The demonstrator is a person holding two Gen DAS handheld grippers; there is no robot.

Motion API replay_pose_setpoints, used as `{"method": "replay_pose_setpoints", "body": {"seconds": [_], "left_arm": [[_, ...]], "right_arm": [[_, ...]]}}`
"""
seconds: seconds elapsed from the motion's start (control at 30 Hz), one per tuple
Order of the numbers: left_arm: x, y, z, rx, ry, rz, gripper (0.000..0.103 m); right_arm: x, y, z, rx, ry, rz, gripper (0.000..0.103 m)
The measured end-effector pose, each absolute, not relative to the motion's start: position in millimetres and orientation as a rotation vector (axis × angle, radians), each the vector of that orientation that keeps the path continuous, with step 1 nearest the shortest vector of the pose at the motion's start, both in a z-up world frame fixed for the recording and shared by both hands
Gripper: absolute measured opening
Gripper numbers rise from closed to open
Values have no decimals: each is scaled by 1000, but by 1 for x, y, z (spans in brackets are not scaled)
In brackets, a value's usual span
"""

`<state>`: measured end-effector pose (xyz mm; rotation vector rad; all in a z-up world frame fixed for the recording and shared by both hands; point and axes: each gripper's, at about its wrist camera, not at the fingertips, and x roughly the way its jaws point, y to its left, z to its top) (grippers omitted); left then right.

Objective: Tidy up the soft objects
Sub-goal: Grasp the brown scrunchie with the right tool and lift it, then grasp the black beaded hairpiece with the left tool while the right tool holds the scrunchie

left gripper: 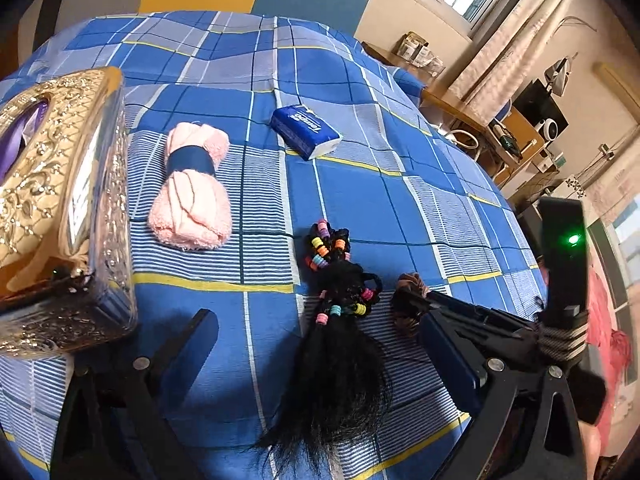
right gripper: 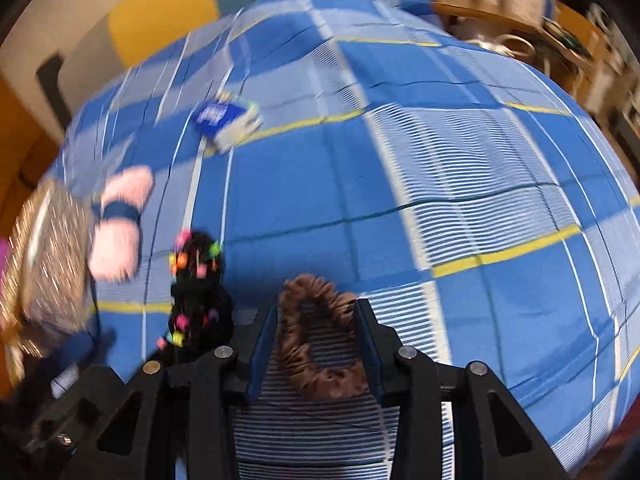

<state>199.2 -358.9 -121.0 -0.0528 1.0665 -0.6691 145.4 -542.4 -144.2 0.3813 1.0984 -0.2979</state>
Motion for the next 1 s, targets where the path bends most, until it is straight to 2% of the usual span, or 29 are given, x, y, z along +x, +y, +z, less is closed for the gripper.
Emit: {"method": "replay_pose_setpoints", "body": {"seconds": [0.37, 0.5, 0.67, 0.73, 0.87, 0.9, 0.93, 1.0], "left_arm": [[201, -372, -132, 31, 1051, -645, 102], [204, -367, -133, 21, 1034, -624, 102], [207, -362, -136, 14, 1046, -609, 102], [207, -363, -137, 19, 1046, -607, 102], [205, -367, -136, 43, 1036, -611, 102], [204, -368, -137, 49, 1034, -614, 102], [204, -369, -137, 56, 1034, -618, 102], [204, -374, -139, 74, 1035, -616, 102]], "right_arm": [[135, -553, -153, 375, 1138, -382, 38], [128, -560, -135, 440, 1029, -351, 38], [127, -570, -150, 497, 1091, -368, 43], [129, -571, -153, 526, 1098, -345, 54], [136, -560, -154, 429, 1120, -339, 54], [135, -554, -153, 397, 1129, -340, 52], [135, -550, -153, 355, 1139, -350, 37], [134, -547, -152, 292, 1149, -389, 22]]}}
